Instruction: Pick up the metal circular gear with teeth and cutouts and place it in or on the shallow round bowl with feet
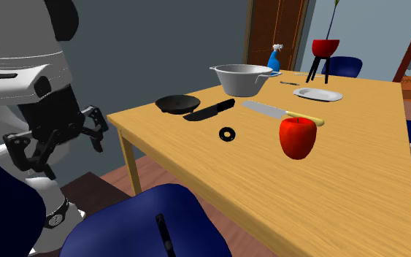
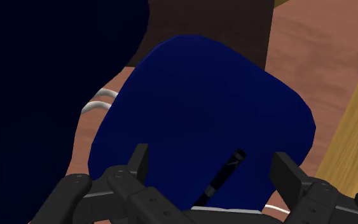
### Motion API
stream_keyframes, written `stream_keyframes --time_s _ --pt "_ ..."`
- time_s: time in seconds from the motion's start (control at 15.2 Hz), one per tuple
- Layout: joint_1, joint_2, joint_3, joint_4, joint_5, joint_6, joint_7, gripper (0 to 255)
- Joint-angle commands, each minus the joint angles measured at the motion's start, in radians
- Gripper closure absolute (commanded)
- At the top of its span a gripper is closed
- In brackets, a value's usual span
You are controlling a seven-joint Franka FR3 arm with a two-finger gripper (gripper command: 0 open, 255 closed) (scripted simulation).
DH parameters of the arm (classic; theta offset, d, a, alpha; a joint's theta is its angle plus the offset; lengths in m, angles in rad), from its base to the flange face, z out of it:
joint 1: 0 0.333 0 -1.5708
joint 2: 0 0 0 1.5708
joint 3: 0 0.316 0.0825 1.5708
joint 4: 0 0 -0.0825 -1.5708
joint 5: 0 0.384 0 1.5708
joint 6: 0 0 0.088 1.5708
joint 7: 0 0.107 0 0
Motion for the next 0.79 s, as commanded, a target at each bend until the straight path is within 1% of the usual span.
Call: stream_keyframes --time_s 0.0,0.4,0.73 --pt "0.0 0.0 0.0 0.0 0.0 0.0 0.0 0" --pt "0.041 0.185 0.1 0.141 0.044 0.039 0.083 0" --pt "0.067 0.351 0.179 0.287 0.053 0.053 0.155 0"
